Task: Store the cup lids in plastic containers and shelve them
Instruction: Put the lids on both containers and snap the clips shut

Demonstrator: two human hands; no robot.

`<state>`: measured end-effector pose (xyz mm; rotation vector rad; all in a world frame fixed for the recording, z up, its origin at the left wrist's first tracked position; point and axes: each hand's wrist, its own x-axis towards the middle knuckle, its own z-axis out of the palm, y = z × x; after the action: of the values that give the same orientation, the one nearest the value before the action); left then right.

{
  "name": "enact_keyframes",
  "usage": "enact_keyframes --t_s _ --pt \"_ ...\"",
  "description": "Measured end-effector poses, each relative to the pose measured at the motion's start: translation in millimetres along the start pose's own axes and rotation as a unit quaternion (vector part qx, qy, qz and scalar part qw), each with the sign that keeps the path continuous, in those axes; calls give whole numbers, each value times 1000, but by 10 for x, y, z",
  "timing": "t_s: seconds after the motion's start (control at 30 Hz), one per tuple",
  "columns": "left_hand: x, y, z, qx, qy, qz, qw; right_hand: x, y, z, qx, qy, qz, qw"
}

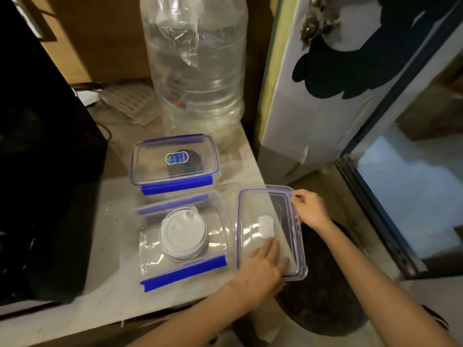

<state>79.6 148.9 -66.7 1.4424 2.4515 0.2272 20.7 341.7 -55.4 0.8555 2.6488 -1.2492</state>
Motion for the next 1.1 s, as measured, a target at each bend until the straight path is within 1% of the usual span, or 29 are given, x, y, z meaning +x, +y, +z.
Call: enact_keyframes --t_s 0.07,0.1,0.17,0.2,0.23,0.27,0.3,0.33,0.4,0.43,0.5,0.53,0.57,0.6,0.67,0.73,0.83,0.9,0.93,1.0,1.1 --pt "-28 33 3 21 52 42 998 19 -37 -132 28 29 2 999" --pt "-41 30 -5 36 96 53 993 38 -76 -204 46 44 8 998" --pt "-83 59 -141 18 180 57 982 50 -196 -355 103 56 10 993" --pt "-118 81 -260 -42 217 46 974 33 -281 -421 136 50 3 990" --pt "-157 102 -393 -140 254 11 957 1 -380 -476 169 40 -7 985" --pt "-197 107 -513 -242 278 -33 929 -26 -478 -509 199 36 -19 979" --pt "-244 112 -615 -344 294 -64 889 -59 -578 -521 221 37 -32 974" --pt "-286 105 -712 -426 324 -83 841 -78 -654 -507 231 42 -46 971" --pt "-390 3 -907 -541 414 -120 723 -133 -786 -432 215 44 -87 972" --pt "-452 -102 -979 -578 447 -146 666 -166 -835 -384 210 36 -106 971" --pt "-600 -326 -1120 -634 493 -188 565 -246 -899 -260 250 2 -127 960" --pt "-696 -464 -1143 -654 506 -204 525 -299 -932 -175 286 -23 -129 949" --pt "-799 -586 -1150 -655 513 -232 505 -361 -965 -82 318 -48 -130 938" --pt "-901 -682 -1139 -647 512 -267 498 -408 -991 38 343 -68 -124 929" --pt "-1076 -851 -1025 -611 509 -335 505 -509 -1044 303 358 -93 -114 922" --pt "-1220 -947 -917 -551 515 -384 534 -598 -1069 547 362 -101 -109 921" --pt "-1345 -1013 -797 -489 518 -414 567 -694 -1056 787 347 -114 -103 925" --pt "-1380 -1045 -718 -434 495 -444 608 -739 -1017 891 326 -112 -105 933" --pt "-1384 -1067 -672 -415 484 -458 620 -749 -989 931 315 -106 -105 937" --pt "-1370 -1102 -608 -403 466 -479 625 -754 -928 991 298 -98 -109 943" --pt "-1332 -1143 -543 -407 461 -485 622 -756 -891 1027 284 -95 -112 947"
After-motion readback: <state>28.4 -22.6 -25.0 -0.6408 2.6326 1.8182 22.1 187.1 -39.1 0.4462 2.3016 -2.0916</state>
